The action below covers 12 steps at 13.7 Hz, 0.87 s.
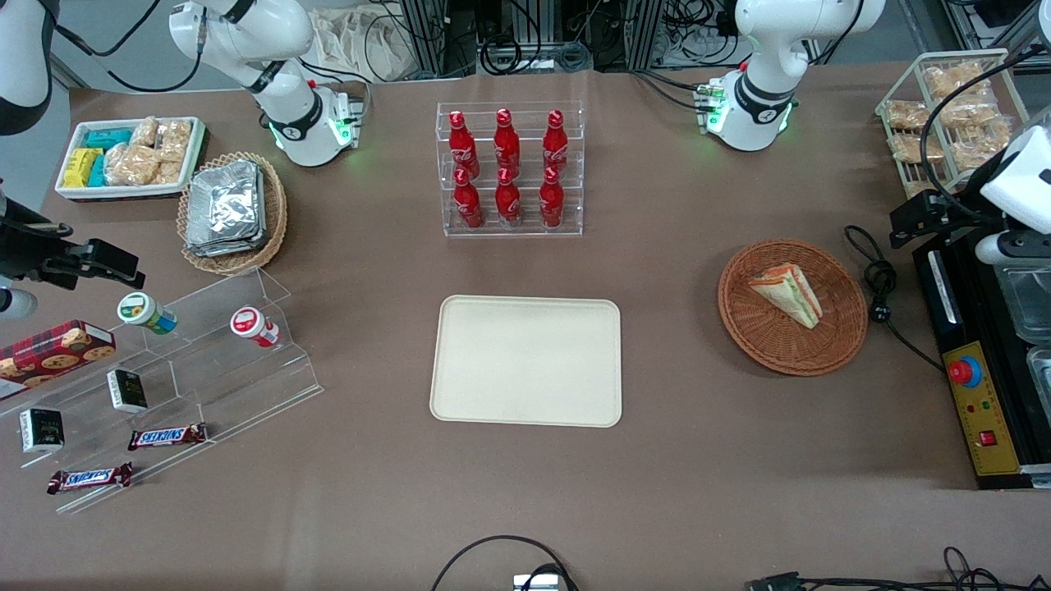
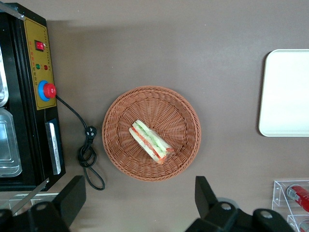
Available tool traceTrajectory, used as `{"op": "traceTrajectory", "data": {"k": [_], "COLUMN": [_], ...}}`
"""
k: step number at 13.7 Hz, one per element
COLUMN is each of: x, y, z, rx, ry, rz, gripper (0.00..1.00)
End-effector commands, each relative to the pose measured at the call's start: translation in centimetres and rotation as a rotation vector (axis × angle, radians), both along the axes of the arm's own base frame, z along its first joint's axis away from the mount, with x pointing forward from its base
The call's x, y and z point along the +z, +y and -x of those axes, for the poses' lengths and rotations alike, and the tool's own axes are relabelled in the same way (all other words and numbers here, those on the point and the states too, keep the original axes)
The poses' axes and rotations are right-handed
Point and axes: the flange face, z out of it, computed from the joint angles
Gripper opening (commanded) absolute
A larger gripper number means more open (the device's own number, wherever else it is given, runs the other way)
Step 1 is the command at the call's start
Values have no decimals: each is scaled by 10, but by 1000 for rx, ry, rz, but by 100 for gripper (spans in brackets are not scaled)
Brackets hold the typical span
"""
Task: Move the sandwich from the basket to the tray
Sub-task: 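Move the left gripper over the sandwich in the wicker basket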
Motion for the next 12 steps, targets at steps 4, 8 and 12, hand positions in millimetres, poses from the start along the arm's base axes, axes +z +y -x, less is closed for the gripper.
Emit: {"op": "traceTrajectory", "data": {"k": [4, 8, 12], "x": [4, -33, -105], "y": [0, -7, -6], "z": [-5, -10, 3], "rx": [74, 212, 341], "ry": [7, 62, 51], "rz": [20, 29, 5], "gripper": [100, 100, 100]}}
